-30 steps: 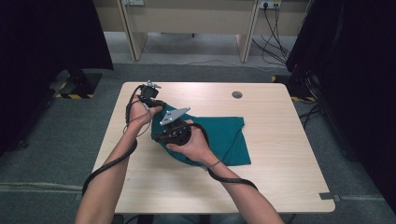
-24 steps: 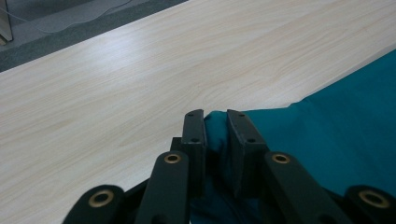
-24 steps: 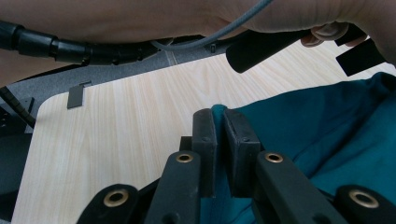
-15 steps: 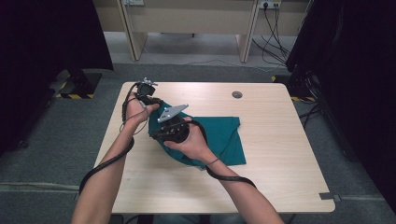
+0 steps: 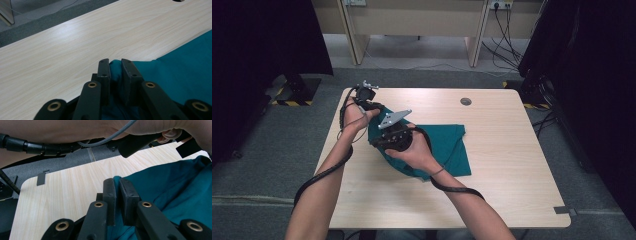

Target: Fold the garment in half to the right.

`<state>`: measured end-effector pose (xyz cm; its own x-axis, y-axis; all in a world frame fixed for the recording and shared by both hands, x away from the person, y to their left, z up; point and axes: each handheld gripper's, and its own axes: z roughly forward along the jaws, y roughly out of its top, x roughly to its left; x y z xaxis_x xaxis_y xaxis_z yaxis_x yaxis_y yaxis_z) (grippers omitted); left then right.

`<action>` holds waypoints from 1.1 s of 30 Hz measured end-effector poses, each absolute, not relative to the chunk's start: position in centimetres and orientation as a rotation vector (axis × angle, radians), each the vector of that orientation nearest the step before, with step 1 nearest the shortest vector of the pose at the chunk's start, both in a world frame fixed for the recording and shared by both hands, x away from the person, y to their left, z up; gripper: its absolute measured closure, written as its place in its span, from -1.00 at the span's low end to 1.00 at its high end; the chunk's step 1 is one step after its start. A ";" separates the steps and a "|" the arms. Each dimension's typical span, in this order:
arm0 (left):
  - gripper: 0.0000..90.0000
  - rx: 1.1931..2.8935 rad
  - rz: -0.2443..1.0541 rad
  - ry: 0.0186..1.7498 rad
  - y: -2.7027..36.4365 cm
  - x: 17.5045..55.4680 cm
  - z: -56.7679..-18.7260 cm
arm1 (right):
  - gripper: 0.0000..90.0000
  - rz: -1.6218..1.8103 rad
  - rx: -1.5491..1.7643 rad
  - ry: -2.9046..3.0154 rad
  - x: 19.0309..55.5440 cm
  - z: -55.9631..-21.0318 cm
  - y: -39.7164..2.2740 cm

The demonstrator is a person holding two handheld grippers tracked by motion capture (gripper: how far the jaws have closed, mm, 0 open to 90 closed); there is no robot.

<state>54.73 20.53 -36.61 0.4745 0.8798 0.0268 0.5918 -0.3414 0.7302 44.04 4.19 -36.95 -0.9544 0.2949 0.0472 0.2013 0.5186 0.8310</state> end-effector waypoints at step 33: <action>0.73 2.072 0.586 1.224 21.4 54.6 -35.4 | 0.88 1.452 0.430 2.640 44.1 -36.0 5.1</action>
